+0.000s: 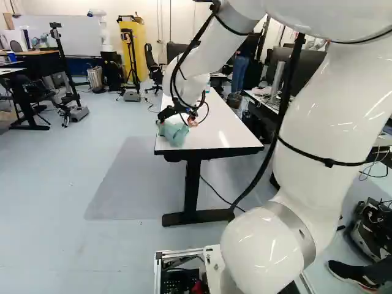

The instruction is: Clean the table with the green towel

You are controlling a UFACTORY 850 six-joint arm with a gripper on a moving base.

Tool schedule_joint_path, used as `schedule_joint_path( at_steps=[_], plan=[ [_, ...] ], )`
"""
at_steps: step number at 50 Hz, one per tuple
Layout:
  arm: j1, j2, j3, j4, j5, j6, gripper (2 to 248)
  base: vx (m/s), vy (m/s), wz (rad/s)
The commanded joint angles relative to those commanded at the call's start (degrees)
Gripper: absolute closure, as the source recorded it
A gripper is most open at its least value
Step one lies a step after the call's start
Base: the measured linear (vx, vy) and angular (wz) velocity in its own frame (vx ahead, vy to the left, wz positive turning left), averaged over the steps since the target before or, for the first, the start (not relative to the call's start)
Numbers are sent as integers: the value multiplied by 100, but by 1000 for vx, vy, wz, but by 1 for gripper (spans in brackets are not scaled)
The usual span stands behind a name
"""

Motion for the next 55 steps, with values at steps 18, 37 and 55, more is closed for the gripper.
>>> schedule_joint_path(
  at_steps=[18, 37, 55],
  plan=[
    [-147, 188, 375, -35, 470, 0, 3, 0, 0, 0],
    [-375, 480, 956, -89, 1200, 0, 3, 0, 0, 0],
    [-655, 839, 1672, -155, 2098, 0, 3, 0, 0, 0]
  ],
)
